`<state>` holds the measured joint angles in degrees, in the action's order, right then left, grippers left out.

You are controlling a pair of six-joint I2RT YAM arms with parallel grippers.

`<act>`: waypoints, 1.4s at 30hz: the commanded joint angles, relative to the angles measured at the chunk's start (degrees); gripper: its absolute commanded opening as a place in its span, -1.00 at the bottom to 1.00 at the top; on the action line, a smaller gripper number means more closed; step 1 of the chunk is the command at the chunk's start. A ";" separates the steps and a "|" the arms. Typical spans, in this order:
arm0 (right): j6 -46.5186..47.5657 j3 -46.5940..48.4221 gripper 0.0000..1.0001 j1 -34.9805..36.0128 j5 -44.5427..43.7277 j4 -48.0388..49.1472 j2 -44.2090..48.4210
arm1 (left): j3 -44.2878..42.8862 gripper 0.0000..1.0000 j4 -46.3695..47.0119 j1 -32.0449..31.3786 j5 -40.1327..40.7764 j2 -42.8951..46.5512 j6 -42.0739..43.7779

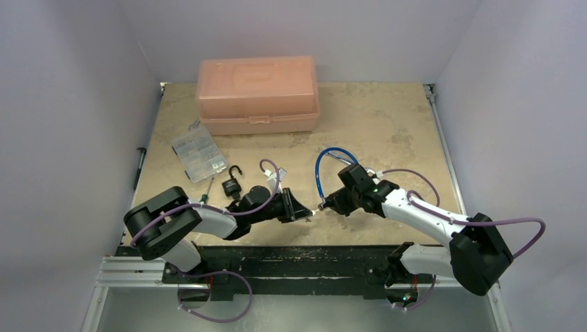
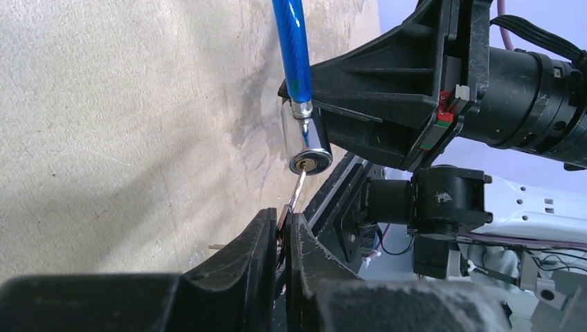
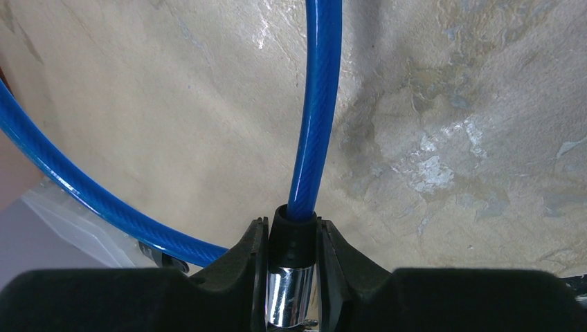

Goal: Unlock with the key

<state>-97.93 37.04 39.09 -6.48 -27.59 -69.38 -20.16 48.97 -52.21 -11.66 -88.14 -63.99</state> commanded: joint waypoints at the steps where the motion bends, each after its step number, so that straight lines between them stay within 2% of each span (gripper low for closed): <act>1: -0.42 0.32 -1.00 0.46 1.88 4.23 1.18 | -2.23 -1.00 0.72 0.00 3.24 1.30 -0.70; 13: -0.42 0.19 -1.00 0.59 2.09 4.77 0.88 | -1.52 -1.00 0.29 -0.02 5.31 2.14 -2.70; 42: 0.90 1.72 -1.00 1.34 1.03 4.20 -1.10 | -3.95 -1.00 -1.23 0.00 3.65 1.04 -3.14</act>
<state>-97.60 36.99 39.38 -6.72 -26.30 -70.91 -21.47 45.01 -52.27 -9.76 -87.42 -66.02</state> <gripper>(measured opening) 0.290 0.109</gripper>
